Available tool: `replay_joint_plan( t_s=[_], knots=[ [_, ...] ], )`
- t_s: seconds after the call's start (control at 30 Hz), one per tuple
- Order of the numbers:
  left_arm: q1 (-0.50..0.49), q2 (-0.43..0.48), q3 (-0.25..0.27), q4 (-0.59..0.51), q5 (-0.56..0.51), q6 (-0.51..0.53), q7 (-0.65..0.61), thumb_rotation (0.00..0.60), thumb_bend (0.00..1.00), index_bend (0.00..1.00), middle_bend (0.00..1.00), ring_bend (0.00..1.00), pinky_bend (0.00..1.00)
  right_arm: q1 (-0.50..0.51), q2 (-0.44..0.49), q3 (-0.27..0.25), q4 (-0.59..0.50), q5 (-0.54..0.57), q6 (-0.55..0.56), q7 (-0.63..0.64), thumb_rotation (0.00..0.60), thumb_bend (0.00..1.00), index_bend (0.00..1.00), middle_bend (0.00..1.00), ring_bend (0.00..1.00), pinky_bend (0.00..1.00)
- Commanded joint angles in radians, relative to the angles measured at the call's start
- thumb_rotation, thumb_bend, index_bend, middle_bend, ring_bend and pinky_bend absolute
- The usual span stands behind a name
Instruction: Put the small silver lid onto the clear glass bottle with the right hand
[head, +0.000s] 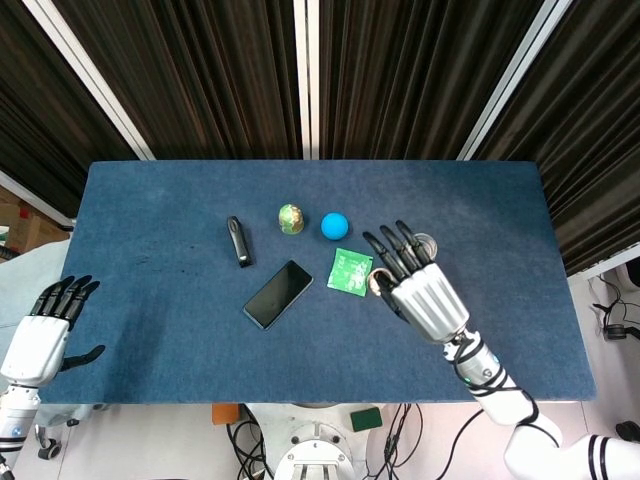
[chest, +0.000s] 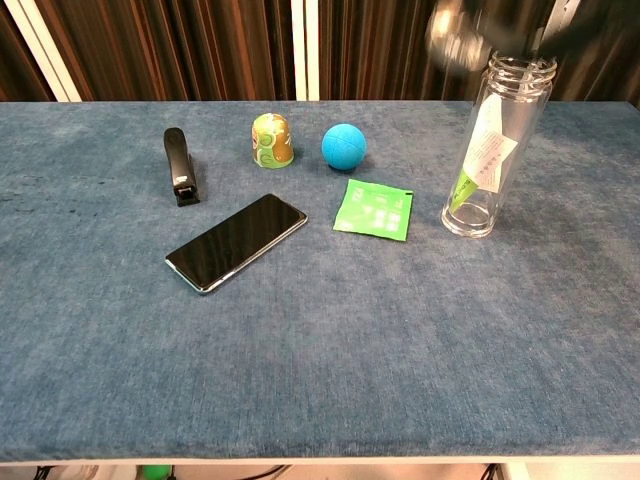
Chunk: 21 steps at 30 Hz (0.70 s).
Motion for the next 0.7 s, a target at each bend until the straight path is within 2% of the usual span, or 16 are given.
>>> replay_joint_plan(
  t_s=[0.03, 0.17, 0.3, 0.47, 0.7],
  knots=[
    [-0.001, -0.001, 0.0, 0.002, 0.001, -0.001, -0.001, 0.6, 0.04, 0.11, 0.08, 0.05, 0.12, 0.031, 0.067, 0.069, -0.064, 0.095, -0.035, -0.044, 0.6, 0.44, 0.67, 0.05, 0.0, 0.0],
    [-0.003, -0.001, 0.0, 0.003, 0.003, -0.001, -0.002, 0.6, 0.04, 0.11, 0.08, 0.05, 0.12, 0.066, 0.132, 0.135, -0.101, 0.273, -0.105, -0.096, 0.6, 0.44, 0.68, 0.05, 0.0, 0.0],
    [-0.004, -0.004, 0.0, 0.004, 0.003, -0.003, -0.004, 0.6, 0.05, 0.11, 0.08, 0.05, 0.12, 0.103, 0.168, 0.16, -0.113, 0.421, -0.155, -0.151, 0.6, 0.44, 0.68, 0.05, 0.0, 0.0],
    [-0.006, -0.007, 0.002, 0.008, 0.003, -0.008, -0.005, 0.6, 0.04, 0.11, 0.08, 0.05, 0.12, 0.14, 0.183, 0.156, -0.093, 0.545, -0.171, -0.202, 0.6, 0.44, 0.68, 0.05, 0.0, 0.0],
    [-0.007, -0.003, 0.0, 0.003, 0.002, -0.006, 0.0, 0.6, 0.04, 0.11, 0.08, 0.05, 0.12, 0.166, 0.191, 0.123, -0.079, 0.653, -0.184, -0.196, 0.6, 0.44, 0.68, 0.05, 0.0, 0.0]
  ],
)
